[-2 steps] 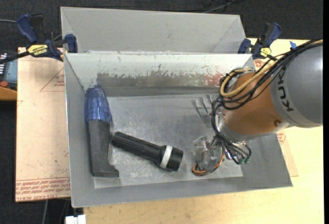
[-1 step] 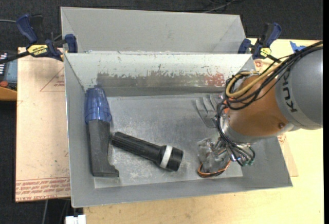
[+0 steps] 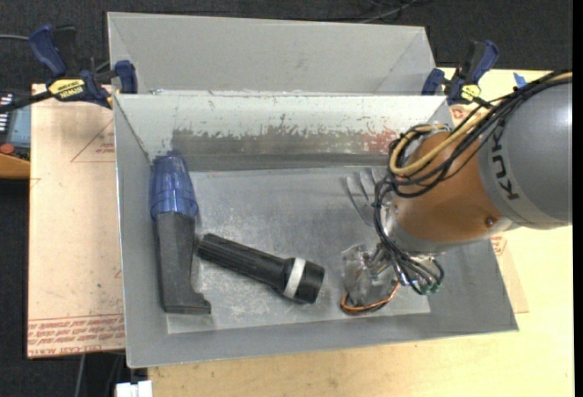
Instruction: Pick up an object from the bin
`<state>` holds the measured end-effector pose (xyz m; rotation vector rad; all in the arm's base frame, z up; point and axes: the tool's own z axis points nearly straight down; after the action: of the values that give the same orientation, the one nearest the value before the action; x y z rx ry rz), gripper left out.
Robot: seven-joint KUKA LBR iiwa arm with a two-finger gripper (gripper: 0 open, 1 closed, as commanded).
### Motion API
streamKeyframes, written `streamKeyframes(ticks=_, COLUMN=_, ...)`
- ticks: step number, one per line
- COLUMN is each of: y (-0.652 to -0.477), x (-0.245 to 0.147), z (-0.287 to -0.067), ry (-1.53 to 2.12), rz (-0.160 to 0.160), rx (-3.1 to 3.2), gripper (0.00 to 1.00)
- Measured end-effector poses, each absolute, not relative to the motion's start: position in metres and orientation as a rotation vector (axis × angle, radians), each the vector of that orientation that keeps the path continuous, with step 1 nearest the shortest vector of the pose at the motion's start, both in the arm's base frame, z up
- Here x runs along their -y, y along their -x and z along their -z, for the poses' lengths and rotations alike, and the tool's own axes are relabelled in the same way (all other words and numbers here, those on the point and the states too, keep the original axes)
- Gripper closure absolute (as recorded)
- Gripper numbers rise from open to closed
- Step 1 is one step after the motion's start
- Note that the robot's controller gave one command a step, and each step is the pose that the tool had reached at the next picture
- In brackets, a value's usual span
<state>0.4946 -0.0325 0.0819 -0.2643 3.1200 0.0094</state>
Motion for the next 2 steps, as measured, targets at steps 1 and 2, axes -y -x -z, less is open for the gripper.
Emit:
streamKeyframes(ticks=1, y=-0.497, x=0.044, z=-0.099, ry=0.228, rz=-0.007, rx=-3.123, gripper=1.00)
streamKeyframes(ticks=2, y=-0.495, x=0.020, z=-0.072, ry=0.247, rz=-0.010, rx=-3.119, gripper=1.00)
